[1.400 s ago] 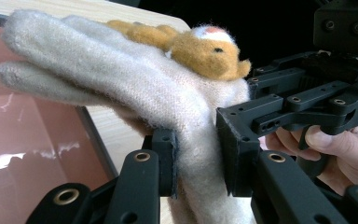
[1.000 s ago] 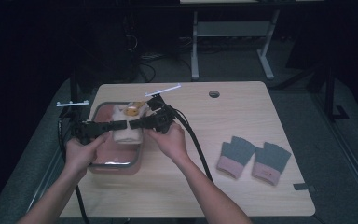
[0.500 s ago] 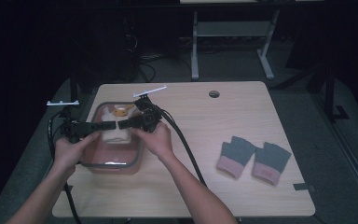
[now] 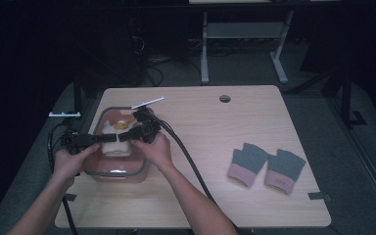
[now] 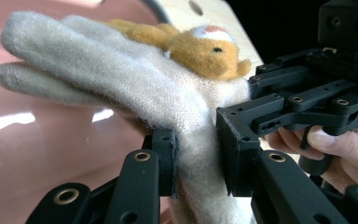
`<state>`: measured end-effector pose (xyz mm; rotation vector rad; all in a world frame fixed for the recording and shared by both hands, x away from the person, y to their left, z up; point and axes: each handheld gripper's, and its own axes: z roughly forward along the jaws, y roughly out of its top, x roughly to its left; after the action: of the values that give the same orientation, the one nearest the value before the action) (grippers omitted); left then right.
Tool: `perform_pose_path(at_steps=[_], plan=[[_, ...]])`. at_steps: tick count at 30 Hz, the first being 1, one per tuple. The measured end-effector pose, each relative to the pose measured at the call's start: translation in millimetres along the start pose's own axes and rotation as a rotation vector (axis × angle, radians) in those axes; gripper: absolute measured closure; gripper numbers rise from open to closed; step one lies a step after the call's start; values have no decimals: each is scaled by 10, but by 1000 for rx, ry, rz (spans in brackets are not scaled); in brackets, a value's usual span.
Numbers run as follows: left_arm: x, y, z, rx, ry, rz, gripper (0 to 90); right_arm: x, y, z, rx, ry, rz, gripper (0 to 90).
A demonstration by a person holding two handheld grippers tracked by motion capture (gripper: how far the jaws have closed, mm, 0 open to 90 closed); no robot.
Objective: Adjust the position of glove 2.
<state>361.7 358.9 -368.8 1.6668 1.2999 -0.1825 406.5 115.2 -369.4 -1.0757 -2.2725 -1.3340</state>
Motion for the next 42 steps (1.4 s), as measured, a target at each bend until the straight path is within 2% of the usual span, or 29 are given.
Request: perform_pose_path(at_steps=[10, 18, 22, 25, 33, 42], plan=[[127, -57, 121, 58, 28, -23, 696, -105, -80, 153, 47, -22, 40, 748], [134, -62, 205, 106, 68, -17, 698, -145, -113, 205, 88, -52, 48, 747], [109, -73, 249, 120, 101, 2, 700, -151, -118, 216, 109, -67, 53, 743], [109, -76, 276, 138, 120, -7, 700, -159, -127, 234, 128, -80, 58, 738], [142, -76, 322, 175, 135, -24, 701, -127, -120, 268, 167, -125, 42, 723], [150, -76, 335, 185, 141, -23, 701, -85, -110, 245, 181, -158, 19, 709]])
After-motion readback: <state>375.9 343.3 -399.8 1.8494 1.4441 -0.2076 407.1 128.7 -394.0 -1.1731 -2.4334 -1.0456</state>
